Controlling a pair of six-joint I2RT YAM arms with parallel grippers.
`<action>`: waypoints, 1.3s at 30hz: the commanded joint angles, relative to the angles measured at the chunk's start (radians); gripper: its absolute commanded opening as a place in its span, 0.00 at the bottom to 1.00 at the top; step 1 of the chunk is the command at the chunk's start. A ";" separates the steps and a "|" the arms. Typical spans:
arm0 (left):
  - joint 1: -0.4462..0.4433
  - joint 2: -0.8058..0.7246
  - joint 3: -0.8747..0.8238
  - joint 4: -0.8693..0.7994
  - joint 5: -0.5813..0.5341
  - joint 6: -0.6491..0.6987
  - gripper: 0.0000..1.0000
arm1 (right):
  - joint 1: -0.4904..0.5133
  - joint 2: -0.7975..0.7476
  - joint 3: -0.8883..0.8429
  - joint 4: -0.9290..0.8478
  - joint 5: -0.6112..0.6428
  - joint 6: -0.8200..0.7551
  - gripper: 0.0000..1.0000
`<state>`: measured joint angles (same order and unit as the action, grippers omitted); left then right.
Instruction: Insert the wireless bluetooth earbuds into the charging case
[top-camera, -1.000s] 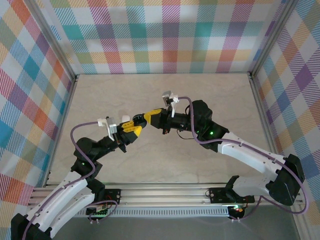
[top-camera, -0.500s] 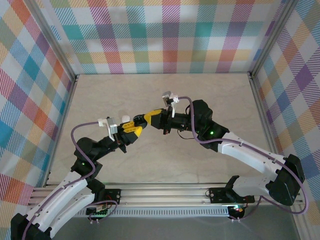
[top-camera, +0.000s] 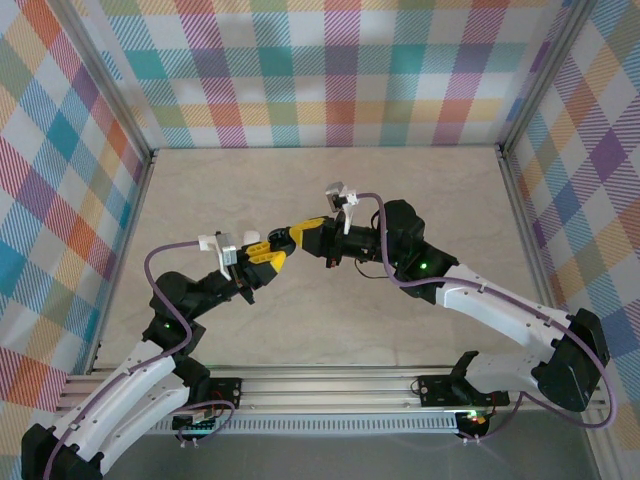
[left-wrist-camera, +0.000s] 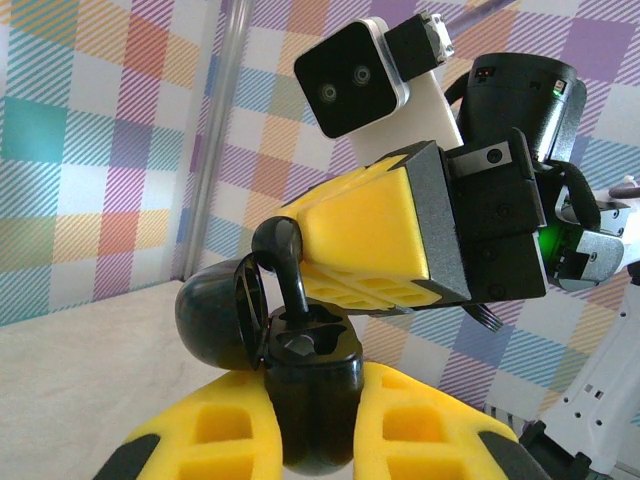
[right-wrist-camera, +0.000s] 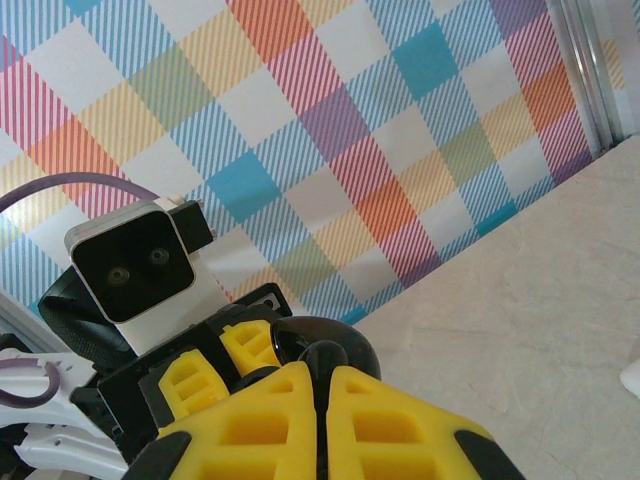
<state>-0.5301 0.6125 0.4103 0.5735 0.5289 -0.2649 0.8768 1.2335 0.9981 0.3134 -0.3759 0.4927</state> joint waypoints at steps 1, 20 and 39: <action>-0.007 -0.008 0.055 0.071 -0.033 0.026 0.00 | 0.013 -0.006 -0.027 -0.049 -0.026 0.020 0.08; -0.007 -0.004 0.079 0.082 -0.041 0.058 0.00 | 0.012 -0.048 -0.058 -0.033 -0.049 0.032 0.09; -0.010 0.027 0.114 0.017 0.022 0.112 0.00 | 0.013 -0.024 -0.002 -0.098 -0.075 0.028 0.08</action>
<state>-0.5301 0.6506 0.4732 0.5396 0.5369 -0.1810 0.8688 1.1885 0.9874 0.3092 -0.3721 0.5381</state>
